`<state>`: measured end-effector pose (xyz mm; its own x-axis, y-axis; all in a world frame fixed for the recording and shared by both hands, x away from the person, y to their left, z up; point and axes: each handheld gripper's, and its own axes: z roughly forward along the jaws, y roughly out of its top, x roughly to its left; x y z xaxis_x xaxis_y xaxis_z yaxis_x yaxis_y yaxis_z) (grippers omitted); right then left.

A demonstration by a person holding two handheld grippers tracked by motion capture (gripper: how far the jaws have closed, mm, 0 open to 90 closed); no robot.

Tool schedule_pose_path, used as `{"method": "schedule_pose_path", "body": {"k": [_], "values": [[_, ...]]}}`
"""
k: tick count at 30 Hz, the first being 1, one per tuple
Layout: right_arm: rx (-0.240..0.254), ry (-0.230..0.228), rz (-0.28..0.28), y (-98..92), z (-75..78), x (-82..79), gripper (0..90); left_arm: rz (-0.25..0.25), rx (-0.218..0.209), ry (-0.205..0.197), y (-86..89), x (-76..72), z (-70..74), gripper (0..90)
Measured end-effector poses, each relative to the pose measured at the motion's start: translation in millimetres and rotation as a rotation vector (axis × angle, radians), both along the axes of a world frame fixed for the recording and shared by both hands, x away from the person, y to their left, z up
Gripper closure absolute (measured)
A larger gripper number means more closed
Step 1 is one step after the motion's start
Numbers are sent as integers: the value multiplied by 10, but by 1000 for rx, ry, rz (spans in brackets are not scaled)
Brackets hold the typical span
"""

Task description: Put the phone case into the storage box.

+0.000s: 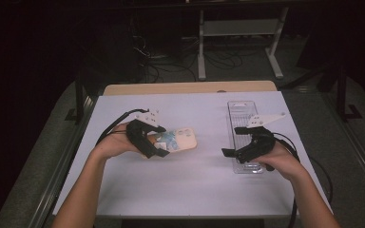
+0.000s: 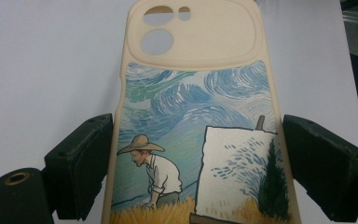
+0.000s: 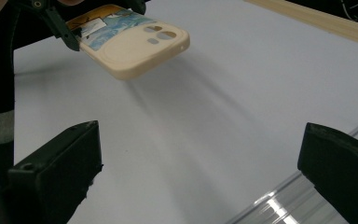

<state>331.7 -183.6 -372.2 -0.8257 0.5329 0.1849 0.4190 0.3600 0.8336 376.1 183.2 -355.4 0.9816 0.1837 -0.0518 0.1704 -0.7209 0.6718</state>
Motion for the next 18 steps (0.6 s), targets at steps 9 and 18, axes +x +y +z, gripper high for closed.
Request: {"method": "schedule_pose_path", "body": {"k": [9,18], "values": [[-8,-20,65,118,115,142,0,-21,2,11,-43,-17,-22,115],[1,-2,123,246,146,246,0,-34,5,11,-70,-19,-35,115]]}}
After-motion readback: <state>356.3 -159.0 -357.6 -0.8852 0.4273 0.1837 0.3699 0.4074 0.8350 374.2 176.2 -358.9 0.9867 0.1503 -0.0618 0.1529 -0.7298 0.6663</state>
